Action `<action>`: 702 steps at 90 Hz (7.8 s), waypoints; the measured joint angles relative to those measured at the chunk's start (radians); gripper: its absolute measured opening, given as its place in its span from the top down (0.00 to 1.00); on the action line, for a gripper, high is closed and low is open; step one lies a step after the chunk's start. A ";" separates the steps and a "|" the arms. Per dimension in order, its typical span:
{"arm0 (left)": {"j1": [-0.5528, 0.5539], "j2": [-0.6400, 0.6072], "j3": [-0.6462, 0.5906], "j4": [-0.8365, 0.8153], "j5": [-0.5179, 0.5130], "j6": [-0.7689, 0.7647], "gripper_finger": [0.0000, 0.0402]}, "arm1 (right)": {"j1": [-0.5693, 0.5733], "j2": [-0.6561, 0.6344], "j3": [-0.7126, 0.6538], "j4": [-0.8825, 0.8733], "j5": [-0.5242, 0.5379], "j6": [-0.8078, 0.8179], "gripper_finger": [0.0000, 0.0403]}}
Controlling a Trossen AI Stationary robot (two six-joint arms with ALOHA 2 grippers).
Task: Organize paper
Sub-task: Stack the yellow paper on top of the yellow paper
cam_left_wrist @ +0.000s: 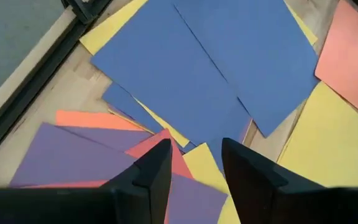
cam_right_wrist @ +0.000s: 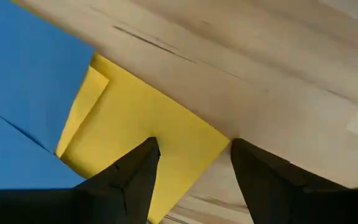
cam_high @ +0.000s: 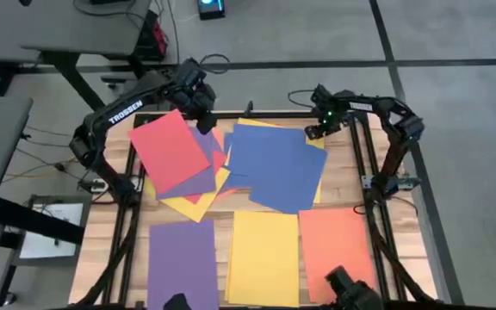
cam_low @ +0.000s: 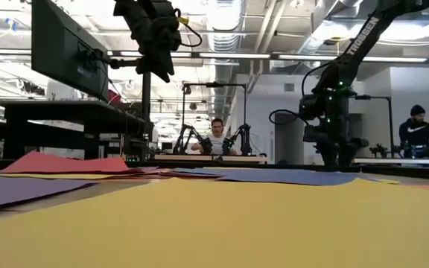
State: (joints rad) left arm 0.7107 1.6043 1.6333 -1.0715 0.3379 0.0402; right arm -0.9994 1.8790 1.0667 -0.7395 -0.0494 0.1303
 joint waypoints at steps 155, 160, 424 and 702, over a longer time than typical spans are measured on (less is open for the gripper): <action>-0.012 0.001 0.038 0.059 -0.002 0.160 0.70 | 0.071 -0.763 0.247 -0.228 -0.082 0.046 1.00; -0.013 0.001 0.060 0.058 -0.002 0.151 0.70 | 0.099 -0.775 0.279 -0.239 -0.093 0.047 1.00; -0.297 0.365 -0.410 1.043 0.153 -0.456 0.72 | 0.233 -0.380 -0.308 0.205 -0.153 0.413 0.46; -0.313 0.452 -0.410 1.017 0.178 -0.445 0.72 | 0.242 -0.452 -0.244 0.070 -0.205 0.463 0.46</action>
State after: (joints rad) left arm 0.3973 2.0563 1.2236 -0.0544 0.5156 -0.4046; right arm -0.7577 1.4269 0.8223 -0.6698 -0.2541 0.5932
